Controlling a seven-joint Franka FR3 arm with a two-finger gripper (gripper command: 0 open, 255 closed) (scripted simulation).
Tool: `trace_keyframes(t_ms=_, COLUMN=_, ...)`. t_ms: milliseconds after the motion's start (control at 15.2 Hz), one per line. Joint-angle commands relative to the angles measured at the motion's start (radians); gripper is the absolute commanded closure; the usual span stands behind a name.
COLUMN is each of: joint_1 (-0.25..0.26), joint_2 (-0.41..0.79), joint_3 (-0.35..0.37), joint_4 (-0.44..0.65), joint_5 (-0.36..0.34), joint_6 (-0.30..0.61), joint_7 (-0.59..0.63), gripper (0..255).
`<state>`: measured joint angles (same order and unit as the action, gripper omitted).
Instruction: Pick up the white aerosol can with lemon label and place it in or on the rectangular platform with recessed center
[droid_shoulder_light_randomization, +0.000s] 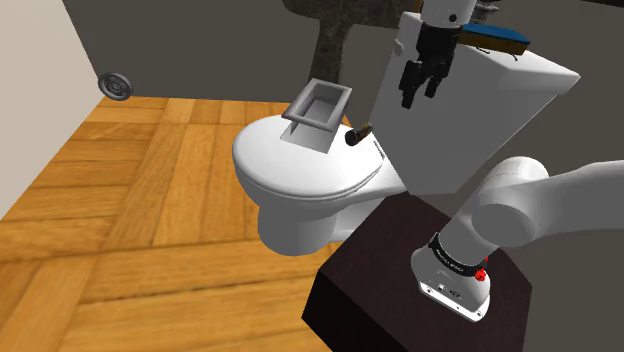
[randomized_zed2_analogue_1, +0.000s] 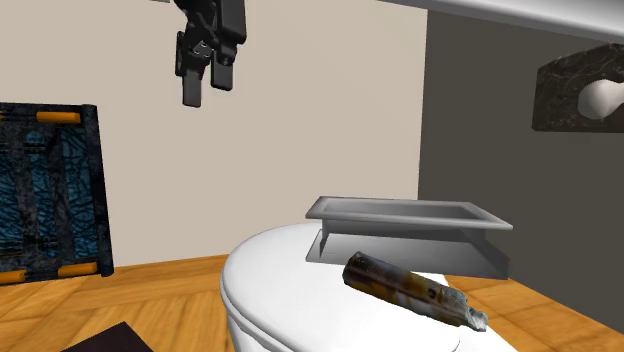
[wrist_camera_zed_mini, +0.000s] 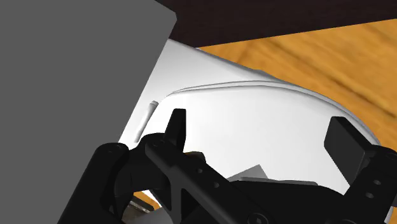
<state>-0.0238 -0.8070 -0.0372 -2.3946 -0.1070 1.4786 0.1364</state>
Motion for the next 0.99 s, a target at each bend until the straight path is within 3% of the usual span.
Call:
trace_keyframes(t_ms=0, joint_1=0.0, joint_2=0.0, joint_3=0.0, joint_4=0.0, joint_5=0.0, joint_6=0.0, joint_7=0.0, gripper=0)
trace_keyframes(t_ms=924, joint_1=-0.144, joint_2=0.495, joint_3=-0.061, joint_4=0.097, joint_5=0.069, joint_6=0.363, joint_7=0.345, gripper=0)
